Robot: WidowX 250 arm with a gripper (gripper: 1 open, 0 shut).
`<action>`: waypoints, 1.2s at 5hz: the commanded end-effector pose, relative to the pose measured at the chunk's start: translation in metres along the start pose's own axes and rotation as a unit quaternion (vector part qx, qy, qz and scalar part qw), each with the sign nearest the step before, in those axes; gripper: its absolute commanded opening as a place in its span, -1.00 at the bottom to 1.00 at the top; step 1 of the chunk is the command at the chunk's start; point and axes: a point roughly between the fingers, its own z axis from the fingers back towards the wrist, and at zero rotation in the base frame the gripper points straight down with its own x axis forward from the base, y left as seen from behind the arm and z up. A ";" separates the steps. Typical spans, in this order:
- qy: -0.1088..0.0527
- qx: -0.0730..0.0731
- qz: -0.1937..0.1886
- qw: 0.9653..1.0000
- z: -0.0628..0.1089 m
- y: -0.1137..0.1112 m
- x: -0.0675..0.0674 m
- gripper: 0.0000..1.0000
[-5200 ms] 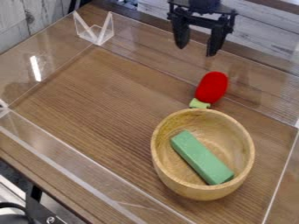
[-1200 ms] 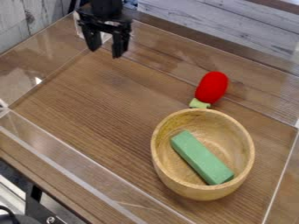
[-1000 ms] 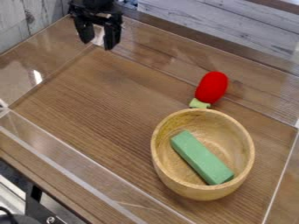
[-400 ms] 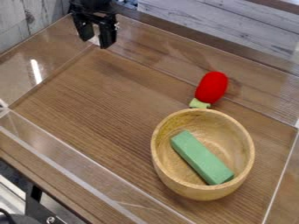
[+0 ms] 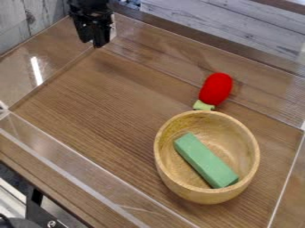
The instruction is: Move the red object to the right side of the table
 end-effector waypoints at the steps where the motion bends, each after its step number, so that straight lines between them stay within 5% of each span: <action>1: -0.029 0.014 -0.013 0.999 0.031 0.006 -0.003 1.00; 2: -0.031 0.012 0.010 0.999 0.029 0.001 -0.006 1.00; 6: -0.028 -0.029 -0.070 0.997 0.020 -0.111 0.002 1.00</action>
